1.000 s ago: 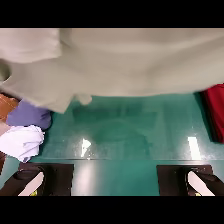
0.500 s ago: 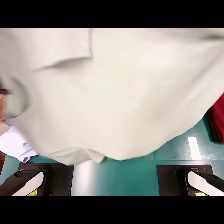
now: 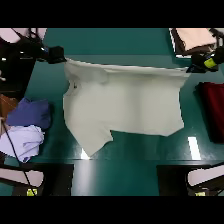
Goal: Fold the shirts.
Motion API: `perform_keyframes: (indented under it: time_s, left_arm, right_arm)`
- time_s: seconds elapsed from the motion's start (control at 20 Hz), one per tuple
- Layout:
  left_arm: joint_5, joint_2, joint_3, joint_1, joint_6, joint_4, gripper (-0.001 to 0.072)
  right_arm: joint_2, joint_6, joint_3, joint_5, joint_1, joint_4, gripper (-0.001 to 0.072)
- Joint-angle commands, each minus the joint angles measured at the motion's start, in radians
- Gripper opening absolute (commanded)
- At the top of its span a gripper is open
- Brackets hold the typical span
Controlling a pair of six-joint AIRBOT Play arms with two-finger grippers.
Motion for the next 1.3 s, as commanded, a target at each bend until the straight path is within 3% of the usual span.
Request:
perform_keyframes:
  time_s: [0.0,0.15,0.35,0.6,0.65,0.7,0.75,1.0,1.25]
  left_arm:
    - [0.135,-0.09,-0.006,0.001,0.014,0.001,0.0023]
    - [0.113,-0.09,0.002,0.001,0.014,0.002,0.0023]
    - [-0.029,-0.09,-0.027,0.001,0.04,0.059,0.0023]
    - [0.004,-0.09,-0.177,0.001,0.039,0.054,0.0025]
    - [0.004,-0.09,-0.195,0.001,0.039,0.056,0.0028]
    - [-0.003,-0.09,-0.203,0.001,0.039,0.056,0.0257]
    - [-0.023,-0.087,-0.201,0.001,0.039,0.056,0.0523]
    - [-0.156,0.048,-0.256,0.011,0.008,0.188,0.0542]
    - [-0.117,0.357,-0.648,0.026,-0.051,0.206,0.0542]
  right_arm:
    - [-0.136,-0.017,0.106,-0.081,0.005,0.002,0.0014]
    - [-0.115,-0.043,0.082,-0.107,0.005,0.001,0.0014]
    - [-0.016,-0.073,-0.149,-0.141,0.005,-0.009,0.0014]
    - [0.027,-0.073,-0.35,-0.22,0.032,0.003,0.002]
    - [0.027,-0.073,-0.367,-0.223,0.033,0.003,0.011]
    - [0.027,-0.073,-0.375,-0.22,0.032,0.014,0.0328]
    - [0.027,-0.074,-0.374,-0.21,0.029,0.037,0.0404]
    - [0.135,-0.133,-0.418,-0.093,-0.029,0.18,0.0403]
    - [0.404,-0.148,-0.692,-0.098,-0.048,0.186,0.0404]
